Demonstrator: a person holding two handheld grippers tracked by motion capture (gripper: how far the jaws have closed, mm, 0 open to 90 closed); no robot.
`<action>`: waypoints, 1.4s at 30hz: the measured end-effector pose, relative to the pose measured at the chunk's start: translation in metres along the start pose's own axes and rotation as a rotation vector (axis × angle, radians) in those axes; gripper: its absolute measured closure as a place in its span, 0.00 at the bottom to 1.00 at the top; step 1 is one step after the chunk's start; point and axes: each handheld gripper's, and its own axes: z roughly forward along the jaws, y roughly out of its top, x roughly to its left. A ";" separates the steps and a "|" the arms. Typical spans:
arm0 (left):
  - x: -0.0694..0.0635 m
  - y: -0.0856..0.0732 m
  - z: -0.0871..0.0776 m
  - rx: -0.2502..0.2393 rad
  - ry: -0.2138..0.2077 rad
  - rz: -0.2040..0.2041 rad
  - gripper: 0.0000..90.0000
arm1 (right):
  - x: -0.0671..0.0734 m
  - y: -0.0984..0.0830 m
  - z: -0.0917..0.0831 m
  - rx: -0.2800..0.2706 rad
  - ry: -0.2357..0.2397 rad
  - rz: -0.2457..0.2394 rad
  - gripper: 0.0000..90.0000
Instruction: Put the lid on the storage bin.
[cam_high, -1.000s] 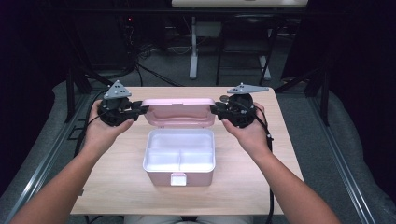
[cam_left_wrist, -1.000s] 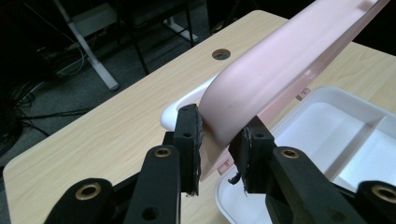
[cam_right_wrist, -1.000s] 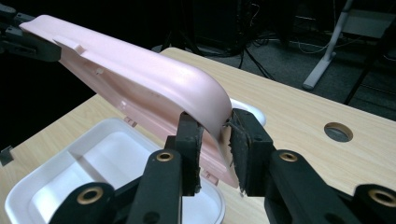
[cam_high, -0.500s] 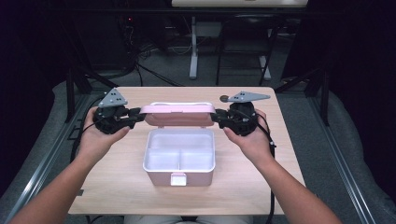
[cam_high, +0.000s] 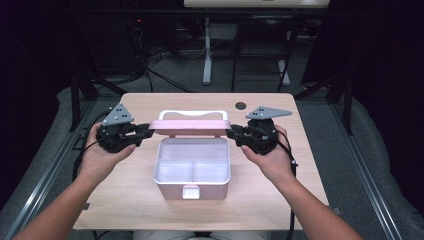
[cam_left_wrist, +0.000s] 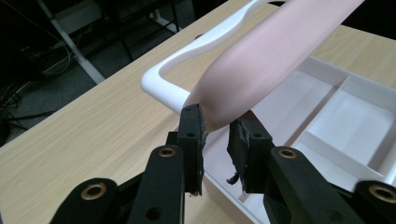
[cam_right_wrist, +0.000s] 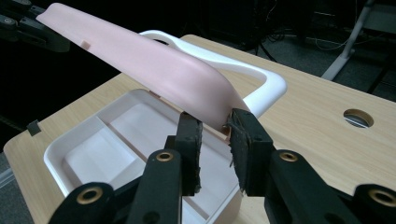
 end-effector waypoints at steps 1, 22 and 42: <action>-0.001 -0.001 -0.001 0.001 -0.005 0.001 0.83 | 0.001 -0.001 0.000 -0.001 0.002 0.000 0.82; -0.018 -0.029 -0.006 0.011 -0.033 0.020 0.85 | 0.010 -0.035 -0.011 0.019 0.036 -0.003 0.86; -0.025 -0.056 -0.015 0.010 -0.078 -0.024 0.85 | 0.011 -0.057 -0.018 0.057 0.061 0.021 0.89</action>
